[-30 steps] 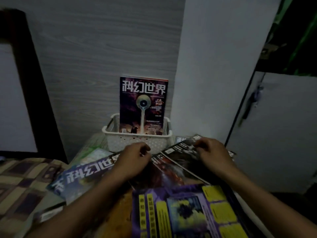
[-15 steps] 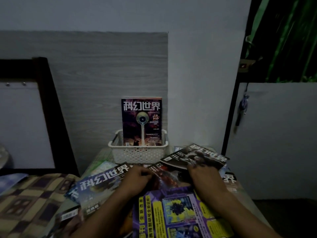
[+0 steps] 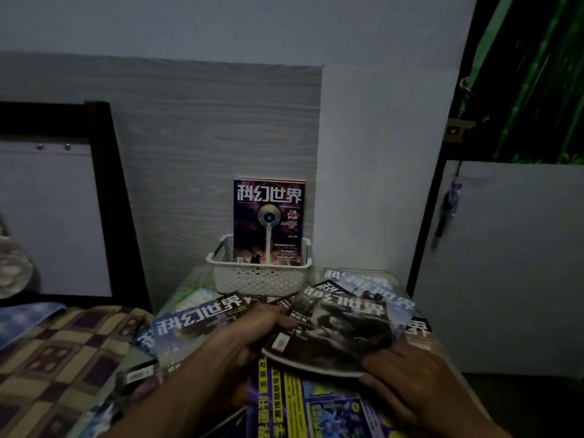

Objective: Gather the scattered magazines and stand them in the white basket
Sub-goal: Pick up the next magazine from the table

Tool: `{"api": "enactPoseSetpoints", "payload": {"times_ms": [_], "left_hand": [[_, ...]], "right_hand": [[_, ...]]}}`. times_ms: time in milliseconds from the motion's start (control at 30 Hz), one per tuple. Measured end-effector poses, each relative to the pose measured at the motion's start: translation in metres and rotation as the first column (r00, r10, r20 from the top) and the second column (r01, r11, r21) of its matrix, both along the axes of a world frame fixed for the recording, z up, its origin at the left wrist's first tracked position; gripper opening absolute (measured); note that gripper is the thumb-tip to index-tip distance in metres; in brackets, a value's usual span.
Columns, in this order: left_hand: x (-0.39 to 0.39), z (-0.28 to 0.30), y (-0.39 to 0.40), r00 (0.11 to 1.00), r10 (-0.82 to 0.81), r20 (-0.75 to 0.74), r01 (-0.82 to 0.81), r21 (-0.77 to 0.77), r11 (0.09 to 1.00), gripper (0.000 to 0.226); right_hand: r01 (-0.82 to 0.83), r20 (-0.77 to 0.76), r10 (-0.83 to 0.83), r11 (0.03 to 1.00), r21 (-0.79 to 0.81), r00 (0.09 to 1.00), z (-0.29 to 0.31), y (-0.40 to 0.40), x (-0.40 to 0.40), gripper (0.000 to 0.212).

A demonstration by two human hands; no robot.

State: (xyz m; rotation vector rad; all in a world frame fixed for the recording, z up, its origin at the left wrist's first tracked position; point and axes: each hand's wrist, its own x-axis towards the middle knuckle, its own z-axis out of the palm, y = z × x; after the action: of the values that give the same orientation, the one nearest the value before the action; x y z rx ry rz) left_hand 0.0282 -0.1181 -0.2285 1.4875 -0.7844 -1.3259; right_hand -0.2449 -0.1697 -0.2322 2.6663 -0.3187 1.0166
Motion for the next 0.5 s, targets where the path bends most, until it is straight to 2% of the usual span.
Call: {"api": "enactPoseSetpoints", "payload": {"times_ms": [67, 100, 133, 167, 200, 233, 267, 300, 333, 367, 433, 500], "left_hand": [[-0.006, -0.004, 0.000, 1.000, 0.001, 0.029, 0.001, -0.073, 0.997, 0.032], [-0.009, -0.004, 0.002, 1.000, 0.004, 0.019, -0.001, -0.136, 0.991, 0.038], [-0.011, -0.003, 0.004, 1.000, 0.013, 0.022, -0.008, -0.208, 0.978, 0.044], [-0.012, -0.001, 0.006, 0.999, 0.030, 0.035, -0.020, -0.277, 0.961, 0.048], [-0.013, 0.001, 0.008, 0.998, 0.055, 0.033, -0.040, -0.339, 0.940, 0.050], [-0.011, 0.004, 0.009, 0.997, 0.072, 0.006, -0.064, -0.390, 0.918, 0.051], [-0.008, 0.009, 0.011, 0.997, 0.072, -0.021, -0.074, -0.429, 0.900, 0.051], [-0.004, 0.016, 0.014, 0.998, 0.066, -0.022, -0.069, -0.462, 0.884, 0.051], [0.001, 0.023, 0.016, 0.997, 0.071, 0.005, -0.060, -0.488, 0.871, 0.052], [0.005, 0.030, 0.017, 0.993, 0.102, 0.057, -0.058, -0.514, 0.856, 0.053], [0.015, 0.046, 0.019, 0.965, 0.223, 0.137, -0.104, -0.582, 0.807, 0.052], [0.024, 0.065, 0.022, 0.922, 0.355, 0.155, -0.170, -0.662, 0.730, 0.041]], "right_hand": [[0.121, 0.075, -0.148, 0.950, 0.288, 0.986, -0.004, 0.000, 0.000, 0.036], [0.195, 0.112, -0.268, 0.877, 0.438, 0.957, -0.006, -0.005, 0.001, 0.028], [0.247, 0.133, -0.388, 0.778, 0.577, 0.912, -0.008, -0.014, 0.004, 0.019], [0.251, 0.117, -0.478, 0.636, 0.730, 0.871, -0.007, -0.022, 0.008, 0.027], [0.152, 0.130, -0.520, 0.464, 0.873, 0.844, -0.007, -0.031, 0.012, 0.042], [-0.048, 0.206, -0.528, 0.298, 0.953, 0.824, -0.006, -0.040, 0.017, 0.050], [-0.229, 0.286, -0.522, 0.172, 0.958, 0.803, -0.003, -0.045, 0.022, 0.045], [-0.351, 0.354, -0.499, 0.105, 0.931, 0.791, 0.002, -0.047, 0.028, 0.032], [-0.380, 0.392, -0.457, 0.121, 0.917, 0.799, 0.008, -0.047, 0.033, 0.020], [-0.380, 0.421, -0.416, 0.183, 0.907, 0.806, 0.014, -0.047, 0.038, 0.014], [-0.377, 0.502, -0.345, 0.368, 0.850, 0.793, 0.034, -0.045, 0.052, 0.017], [-0.353, 0.549, -0.278, 0.525, 0.774, 0.788, 0.058, -0.041, 0.068, 0.018]]}}
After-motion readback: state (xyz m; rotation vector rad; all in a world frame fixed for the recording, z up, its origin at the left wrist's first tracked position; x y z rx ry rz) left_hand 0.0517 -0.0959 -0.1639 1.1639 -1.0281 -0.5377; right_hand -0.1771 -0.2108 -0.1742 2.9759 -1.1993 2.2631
